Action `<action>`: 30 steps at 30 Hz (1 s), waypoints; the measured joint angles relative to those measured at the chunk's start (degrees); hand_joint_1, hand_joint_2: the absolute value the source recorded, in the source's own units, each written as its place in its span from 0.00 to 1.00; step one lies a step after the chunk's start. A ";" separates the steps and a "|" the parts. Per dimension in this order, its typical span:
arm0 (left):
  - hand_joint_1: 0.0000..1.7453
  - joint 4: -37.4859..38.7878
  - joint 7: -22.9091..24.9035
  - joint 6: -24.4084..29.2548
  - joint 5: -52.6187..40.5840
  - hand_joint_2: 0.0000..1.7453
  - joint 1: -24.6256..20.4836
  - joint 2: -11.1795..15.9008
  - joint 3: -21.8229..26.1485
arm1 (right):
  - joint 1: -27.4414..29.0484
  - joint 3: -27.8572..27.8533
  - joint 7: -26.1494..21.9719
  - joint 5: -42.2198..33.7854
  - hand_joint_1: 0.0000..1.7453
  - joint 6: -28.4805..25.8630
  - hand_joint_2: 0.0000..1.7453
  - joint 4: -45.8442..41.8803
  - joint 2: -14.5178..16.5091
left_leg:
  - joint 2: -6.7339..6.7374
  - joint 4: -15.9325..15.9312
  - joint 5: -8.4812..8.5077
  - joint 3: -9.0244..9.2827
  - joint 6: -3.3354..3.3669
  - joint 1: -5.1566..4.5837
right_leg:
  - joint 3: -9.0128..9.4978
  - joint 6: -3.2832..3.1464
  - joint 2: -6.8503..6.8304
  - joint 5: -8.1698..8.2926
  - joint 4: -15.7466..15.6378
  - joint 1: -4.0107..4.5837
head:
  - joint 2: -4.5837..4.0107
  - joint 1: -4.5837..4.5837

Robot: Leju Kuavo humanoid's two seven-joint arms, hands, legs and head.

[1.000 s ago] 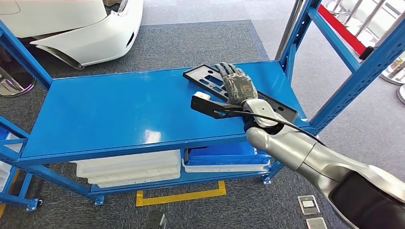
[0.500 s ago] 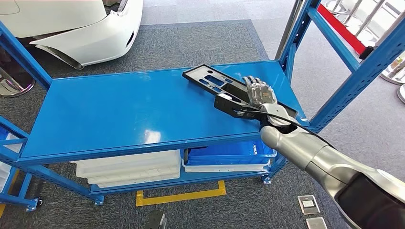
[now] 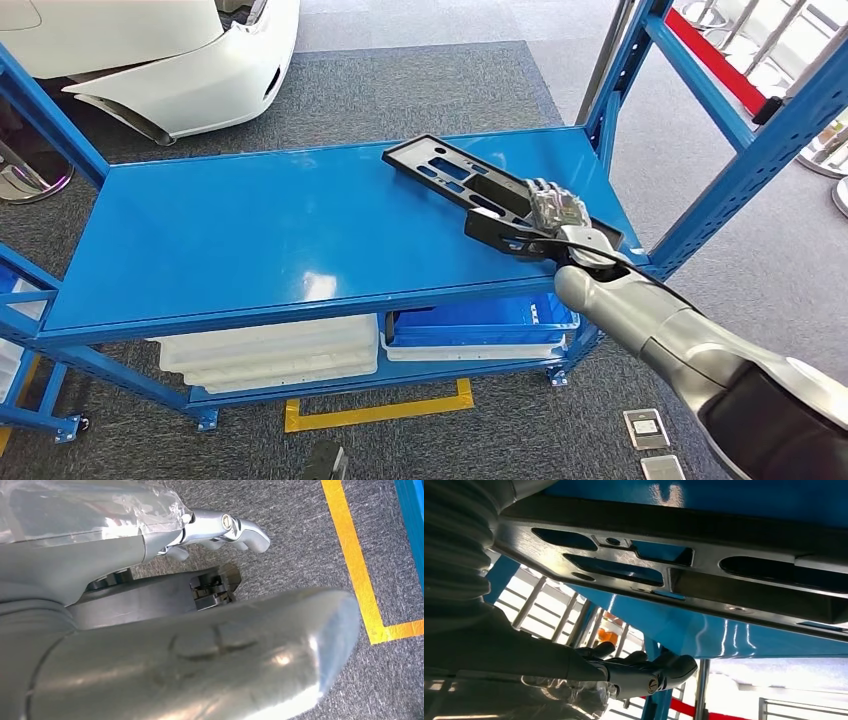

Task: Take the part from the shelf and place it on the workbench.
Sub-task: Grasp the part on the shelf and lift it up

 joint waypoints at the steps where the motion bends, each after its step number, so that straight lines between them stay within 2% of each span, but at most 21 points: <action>1: 0.00 0.00 -0.01 0.01 0.05 0.00 0.00 0.00 0.02 | 0.05 0.02 -0.01 -0.08 0.00 0.11 1.00 0.32 0.07 | 0.00 0.00 0.00 0.00 0.00 0.00 | 0.00 0.00 0.00 0.00 0.00 0.00 | 0.01 0.00; 30: 0.00 0.00 -0.62 0.04 0.89 0.00 0.09 0.00 0.35 | 0.56 0.44 0.83 -0.86 0.00 2.49 1.00 5.29 0.49 | 0.00 -0.01 0.00 0.00 0.00 0.00 | -0.01 0.00 0.00 0.00 0.00 0.00 | 0.01 0.01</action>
